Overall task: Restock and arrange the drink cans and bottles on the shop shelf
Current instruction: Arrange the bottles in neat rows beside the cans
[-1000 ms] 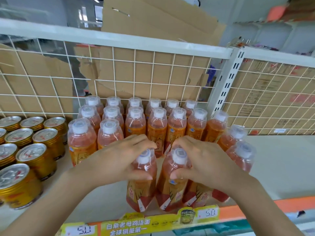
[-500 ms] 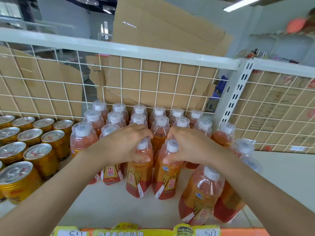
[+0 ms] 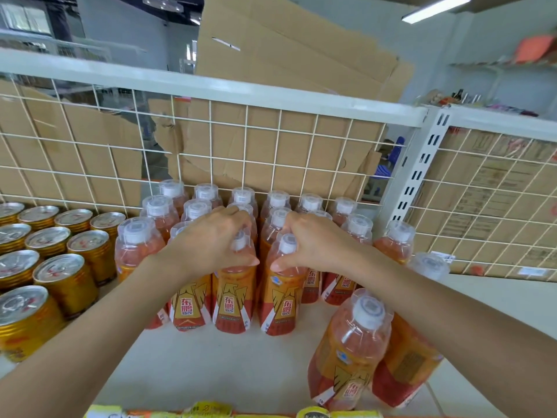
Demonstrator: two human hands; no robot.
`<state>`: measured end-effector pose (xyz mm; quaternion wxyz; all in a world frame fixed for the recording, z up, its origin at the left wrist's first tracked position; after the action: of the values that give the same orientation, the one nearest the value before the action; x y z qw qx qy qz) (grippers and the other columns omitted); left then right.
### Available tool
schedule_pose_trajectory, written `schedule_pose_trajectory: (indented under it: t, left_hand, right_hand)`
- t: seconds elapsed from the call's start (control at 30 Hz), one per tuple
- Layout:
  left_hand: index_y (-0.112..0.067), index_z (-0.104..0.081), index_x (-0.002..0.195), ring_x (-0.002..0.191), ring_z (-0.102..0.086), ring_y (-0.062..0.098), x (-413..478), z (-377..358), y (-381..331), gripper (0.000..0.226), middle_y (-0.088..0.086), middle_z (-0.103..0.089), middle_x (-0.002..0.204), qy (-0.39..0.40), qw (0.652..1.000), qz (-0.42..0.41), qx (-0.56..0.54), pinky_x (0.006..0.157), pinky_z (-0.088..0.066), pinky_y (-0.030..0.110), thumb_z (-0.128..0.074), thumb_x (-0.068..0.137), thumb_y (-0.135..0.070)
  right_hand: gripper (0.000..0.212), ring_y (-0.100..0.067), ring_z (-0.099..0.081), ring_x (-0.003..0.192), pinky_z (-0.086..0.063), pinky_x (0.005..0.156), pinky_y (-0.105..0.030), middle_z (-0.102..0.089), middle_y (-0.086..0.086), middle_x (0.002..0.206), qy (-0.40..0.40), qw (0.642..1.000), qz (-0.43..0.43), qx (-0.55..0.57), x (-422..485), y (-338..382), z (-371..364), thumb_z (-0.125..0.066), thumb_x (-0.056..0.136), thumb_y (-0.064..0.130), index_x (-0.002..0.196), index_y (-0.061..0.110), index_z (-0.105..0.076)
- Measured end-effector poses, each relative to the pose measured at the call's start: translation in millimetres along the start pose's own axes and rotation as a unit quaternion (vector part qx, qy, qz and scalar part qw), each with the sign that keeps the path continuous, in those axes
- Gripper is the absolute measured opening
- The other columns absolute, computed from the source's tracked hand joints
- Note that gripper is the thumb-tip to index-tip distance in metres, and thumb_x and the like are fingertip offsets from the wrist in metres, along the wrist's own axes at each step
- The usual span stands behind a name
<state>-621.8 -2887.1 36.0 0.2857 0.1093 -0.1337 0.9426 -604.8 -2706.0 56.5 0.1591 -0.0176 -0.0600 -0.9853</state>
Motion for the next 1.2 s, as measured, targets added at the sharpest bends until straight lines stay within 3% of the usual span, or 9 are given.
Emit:
schedule_pose_trajectory:
  t: [0.23,0.3,0.37,0.43,0.53,0.8,0.9,1.0,1.2]
  left_hand:
    - [-0.016,-0.059,0.102,0.098,-0.054,0.018,-1.4,-9.5,-0.5,0.053,-0.001,-0.057,0.102,-0.083,0.996,-0.002,0.036,0.064,-0.037,0.026,-0.072,0.067,-0.053]
    - [-0.015,-0.062,0.094,0.086,-0.059,0.021,-3.4,-11.2,-0.4,0.053,0.000,-0.061,0.092,-0.091,0.994,-0.017,0.061,0.050,-0.027,0.018,-0.071,0.061,-0.056]
    - [-0.015,-0.064,0.086,0.074,-0.062,0.021,-5.7,-10.7,-0.8,0.053,-0.001,-0.062,0.081,-0.091,0.992,-0.022,0.082,0.052,-0.014,0.007,-0.067,0.057,-0.059]
    - [-0.016,-0.064,0.084,0.070,-0.062,0.020,-6.8,-10.3,-0.8,0.052,-0.001,-0.062,0.078,-0.095,0.991,-0.030,0.089,0.055,-0.012,0.005,-0.063,0.057,-0.060]
    - [-0.015,-0.063,0.089,0.072,-0.060,0.020,-7.9,-10.0,0.4,0.055,-0.002,-0.062,0.081,-0.084,0.990,-0.043,0.102,0.047,-0.023,0.015,-0.058,0.062,-0.063]
    - [-0.014,-0.065,0.109,0.080,-0.066,0.021,-10.7,-10.9,8.7,0.064,0.000,-0.065,0.094,-0.071,0.985,-0.104,0.116,0.057,-0.051,0.030,-0.061,0.065,-0.061]
    - [-0.014,-0.061,0.115,0.091,-0.064,0.024,-10.8,-12.1,9.2,0.056,0.002,-0.063,0.104,-0.087,0.986,-0.116,0.077,0.070,-0.052,0.035,-0.064,0.075,-0.053]
    - [-0.015,-0.058,0.120,0.101,-0.059,0.022,-13.3,-9.6,7.7,0.055,0.000,-0.060,0.112,-0.102,0.987,-0.123,0.029,0.082,-0.050,0.038,-0.046,0.081,-0.053]
    - [-0.021,-0.053,0.123,0.111,-0.049,0.014,-19.6,-12.0,-5.1,0.050,-0.002,-0.056,0.121,-0.126,0.977,-0.162,-0.058,0.091,-0.046,0.040,-0.039,0.084,-0.049]
  right_hand:
    - [0.067,-0.022,-0.056,0.095,-0.048,0.077,-0.035,-0.056,-0.005,0.108,-0.038,0.999,-0.006,0.021,-2.6,3.4,-2.3,-0.072,0.071,0.054,0.114,0.009,-0.048]
    - [0.067,-0.021,-0.056,0.092,-0.047,0.074,-0.034,-0.056,-0.005,0.107,-0.050,0.998,-0.010,0.023,-3.8,4.2,-4.0,-0.072,0.071,0.055,0.113,0.009,-0.048]
    - [0.068,-0.021,-0.056,0.091,-0.046,0.071,-0.033,-0.057,-0.004,0.106,-0.053,0.998,-0.010,0.016,-3.7,5.0,-5.2,-0.070,0.071,0.057,0.113,0.009,-0.047]
    - [0.069,-0.022,-0.057,0.091,-0.047,0.072,-0.035,-0.057,-0.005,0.106,-0.051,0.999,-0.011,0.012,-3.1,4.9,-5.2,-0.070,0.071,0.058,0.113,0.008,-0.047]
    - [0.069,-0.021,-0.056,0.092,-0.048,0.074,-0.035,-0.056,-0.004,0.105,-0.045,0.999,-0.004,0.020,-2.6,2.8,-4.4,-0.070,0.070,0.058,0.112,0.009,-0.047]
    - [0.065,-0.013,-0.050,0.085,-0.034,0.060,-0.024,-0.053,0.005,0.100,0.040,0.999,0.008,0.013,-1.9,-3.4,-3.4,-0.065,0.075,0.059,0.118,0.015,-0.043]
    - [0.068,-0.012,-0.051,0.104,-0.039,0.077,-0.022,-0.053,0.008,0.121,0.077,0.995,0.000,0.060,-8.6,-8.2,3.8,-0.060,0.082,0.053,0.136,0.021,-0.034]
    - [0.066,-0.014,-0.048,0.120,-0.041,0.096,-0.032,-0.048,0.003,0.137,0.027,0.996,-0.040,0.079,-26.5,-14.4,15.6,-0.058,0.083,0.053,0.139,0.026,-0.035]
    - [0.042,-0.017,-0.058,0.106,-0.046,0.092,-0.036,-0.060,0.003,0.121,-0.208,0.965,-0.126,0.094,-99.1,-27.1,24.3,-0.060,0.088,0.034,0.127,0.023,-0.051]
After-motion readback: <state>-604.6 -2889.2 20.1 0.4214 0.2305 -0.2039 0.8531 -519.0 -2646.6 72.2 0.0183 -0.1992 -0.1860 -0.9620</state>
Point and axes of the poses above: each hand's wrist, its own x-axis towards the middle knuckle, its own z-axis out of the back of the hand, y = z × x, the point moved 1 cm from there along x, towards the middle knuckle
